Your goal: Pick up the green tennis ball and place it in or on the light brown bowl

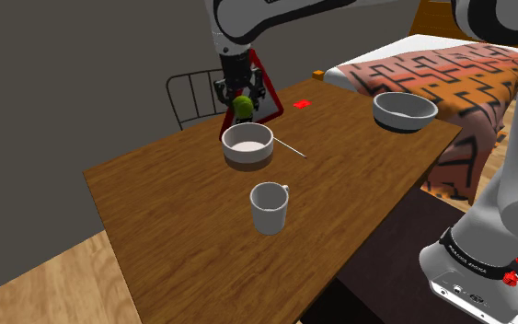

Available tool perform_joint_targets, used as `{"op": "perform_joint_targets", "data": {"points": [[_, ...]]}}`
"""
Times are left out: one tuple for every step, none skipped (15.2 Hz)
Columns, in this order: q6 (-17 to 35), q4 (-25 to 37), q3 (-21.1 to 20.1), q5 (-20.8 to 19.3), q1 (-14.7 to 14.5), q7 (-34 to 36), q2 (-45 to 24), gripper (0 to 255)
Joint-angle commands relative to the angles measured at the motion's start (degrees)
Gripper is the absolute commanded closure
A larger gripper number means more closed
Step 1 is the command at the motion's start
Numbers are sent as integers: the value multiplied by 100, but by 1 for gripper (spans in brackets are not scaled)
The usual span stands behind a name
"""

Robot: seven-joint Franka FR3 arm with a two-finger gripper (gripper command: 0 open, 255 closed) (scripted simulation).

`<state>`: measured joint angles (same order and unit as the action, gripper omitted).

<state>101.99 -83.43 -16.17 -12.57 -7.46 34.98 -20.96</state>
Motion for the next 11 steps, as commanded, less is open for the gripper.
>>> {"op": "perform_joint_targets", "data": {"points": [[144, -111, 5, -15, 1, 27, -32, 255], [217, -178, 7, -20, 4, 37, -39, 255], [289, -243, 9, -26, 7, 48, -47, 255], [360, -306, 12, -32, 10, 59, -57, 255], [431, -367, 15, -39, 13, 70, -68, 255], [502, -426, 18, -46, 15, 82, -80, 255], [571, -484, 21, -54, 17, 93, -94, 255], [640, -540, 24, -62, 19, 105, -109, 255], [709, -594, 28, -71, 20, 117, -125, 255], [809, -670, 33, -84, 21, 135, -150, 255], [809, -671, 33, -84, 22, 135, -149, 255]]}}
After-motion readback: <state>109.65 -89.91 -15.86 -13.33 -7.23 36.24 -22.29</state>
